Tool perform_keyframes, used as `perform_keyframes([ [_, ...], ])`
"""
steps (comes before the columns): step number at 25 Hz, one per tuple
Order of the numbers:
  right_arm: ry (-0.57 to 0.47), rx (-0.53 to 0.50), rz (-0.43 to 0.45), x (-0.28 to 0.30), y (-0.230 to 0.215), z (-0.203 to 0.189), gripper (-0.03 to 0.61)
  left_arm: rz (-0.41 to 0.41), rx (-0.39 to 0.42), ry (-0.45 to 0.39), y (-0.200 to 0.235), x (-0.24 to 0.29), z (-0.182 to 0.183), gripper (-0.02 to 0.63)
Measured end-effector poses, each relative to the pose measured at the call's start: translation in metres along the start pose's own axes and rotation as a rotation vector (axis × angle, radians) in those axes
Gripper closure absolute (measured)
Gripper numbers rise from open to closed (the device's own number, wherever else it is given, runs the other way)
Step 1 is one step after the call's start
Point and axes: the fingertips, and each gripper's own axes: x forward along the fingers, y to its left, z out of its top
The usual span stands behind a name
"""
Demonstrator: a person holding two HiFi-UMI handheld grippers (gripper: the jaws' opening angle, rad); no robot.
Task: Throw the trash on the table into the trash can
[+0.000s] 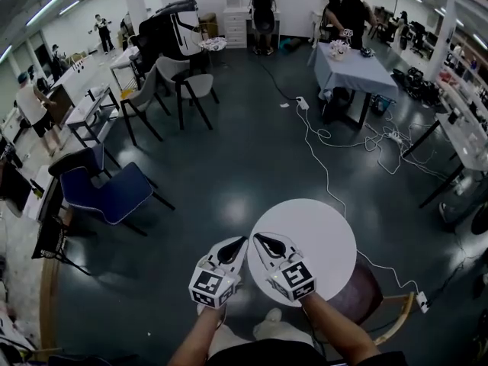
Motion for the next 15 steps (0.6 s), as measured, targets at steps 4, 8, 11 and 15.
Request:
perform_keyframes([
  [4, -0.01, -0.017, 0.003, -0.014, -0.017, 0.004, 0.56, -0.001, 0.006, 0.009, -0.014, 0.015, 0.001, 0.598],
  [8, -0.03, -0.014, -0.016, -0.024, -0.031, 0.01, 0.56, -0.024, 0.023, 0.012, -0.026, 0.029, 0.006, 0.598],
  [11, -0.044, -0.01, -0.03, -0.031, -0.032, 0.022, 0.56, -0.035, 0.022, 0.013, -0.031, 0.031, 0.016, 0.598],
  [15, -0.054, -0.009, -0.053, -0.039, -0.023, 0.031, 0.56, -0.06, 0.028, 0.004, -0.04, 0.021, 0.027, 0.598],
])
